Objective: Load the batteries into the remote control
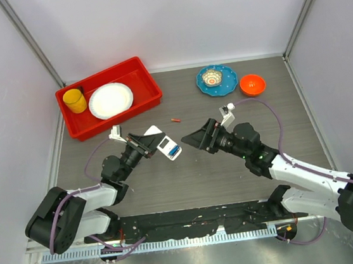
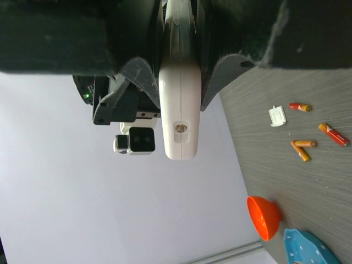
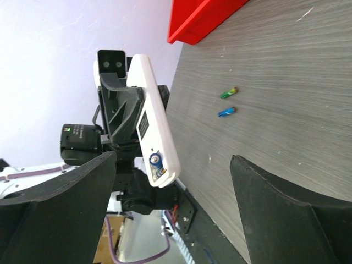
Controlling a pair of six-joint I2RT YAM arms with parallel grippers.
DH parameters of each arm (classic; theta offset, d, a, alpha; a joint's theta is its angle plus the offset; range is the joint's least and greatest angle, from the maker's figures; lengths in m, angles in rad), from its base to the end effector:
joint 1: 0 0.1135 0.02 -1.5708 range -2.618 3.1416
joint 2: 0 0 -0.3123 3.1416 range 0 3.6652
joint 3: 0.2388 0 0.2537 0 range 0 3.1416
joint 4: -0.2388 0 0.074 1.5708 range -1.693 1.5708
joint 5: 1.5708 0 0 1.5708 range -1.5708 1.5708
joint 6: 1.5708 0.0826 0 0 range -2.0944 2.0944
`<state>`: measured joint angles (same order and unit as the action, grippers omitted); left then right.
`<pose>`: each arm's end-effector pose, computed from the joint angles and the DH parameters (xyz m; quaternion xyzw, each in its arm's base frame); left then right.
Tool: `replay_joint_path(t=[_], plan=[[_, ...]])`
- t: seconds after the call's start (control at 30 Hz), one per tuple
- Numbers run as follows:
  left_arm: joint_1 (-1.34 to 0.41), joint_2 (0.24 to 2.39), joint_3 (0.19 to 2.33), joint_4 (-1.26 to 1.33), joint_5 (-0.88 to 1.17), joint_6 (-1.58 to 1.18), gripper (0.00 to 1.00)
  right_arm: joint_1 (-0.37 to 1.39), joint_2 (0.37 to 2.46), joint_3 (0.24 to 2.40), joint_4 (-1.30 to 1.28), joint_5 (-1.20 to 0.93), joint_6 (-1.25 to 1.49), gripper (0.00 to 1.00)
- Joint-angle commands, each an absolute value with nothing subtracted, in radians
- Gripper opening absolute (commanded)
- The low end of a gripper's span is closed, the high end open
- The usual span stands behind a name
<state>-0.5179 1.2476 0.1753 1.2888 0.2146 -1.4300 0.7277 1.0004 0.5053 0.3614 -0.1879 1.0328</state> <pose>0.2020 -0.1353 0.2551 -0.1994 0.5961 -0.6786 0.3800 0.1768 0.1782 0.2914 0.0529 0.7501 0.5502 0.3630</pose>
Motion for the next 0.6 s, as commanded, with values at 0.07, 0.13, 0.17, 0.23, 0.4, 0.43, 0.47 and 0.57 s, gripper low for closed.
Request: replay_joint_path(t=[0.07,0.13,0.17,0.23,0.4,0.43,0.47,0.57], plan=[[-0.52,1.253,0.178,1.542,0.179,-1.425,0.0,0.721,1.057,0.48,0.569,-0.275,1.127,0.85],[-0.52,1.256,0.179,1.542,0.179,-1.428,0.0,0.723,1.066,0.477,0.583,-0.279,1.134,0.85],[-0.52,1.258,0.179,1.542,0.179,-1.43,0.0,0.721,1.071,0.477,0.587,-0.278,1.134,0.84],[-0.52,1.258,0.179,1.542,0.181,-1.431,0.0,0.723,1.081,0.48,0.594,-0.284,1.134,0.84],[-0.52,1.259,0.181,1.542,0.187,-1.434,0.0,0.721,1.121,0.479,0.633,-0.285,1.155,0.8],[-0.522,1.259,0.181,1.542,0.187,-1.434,0.0,0.721,1.127,0.479,0.638,-0.287,1.157,0.78],[-0.52,1.256,0.181,1.542,0.187,-1.436,0.0,0.722,1.134,0.483,0.638,-0.29,1.157,0.77],[-0.52,1.253,0.179,1.542,0.189,-1.436,0.0,0.721,1.152,0.486,0.635,-0.29,1.157,0.74]])
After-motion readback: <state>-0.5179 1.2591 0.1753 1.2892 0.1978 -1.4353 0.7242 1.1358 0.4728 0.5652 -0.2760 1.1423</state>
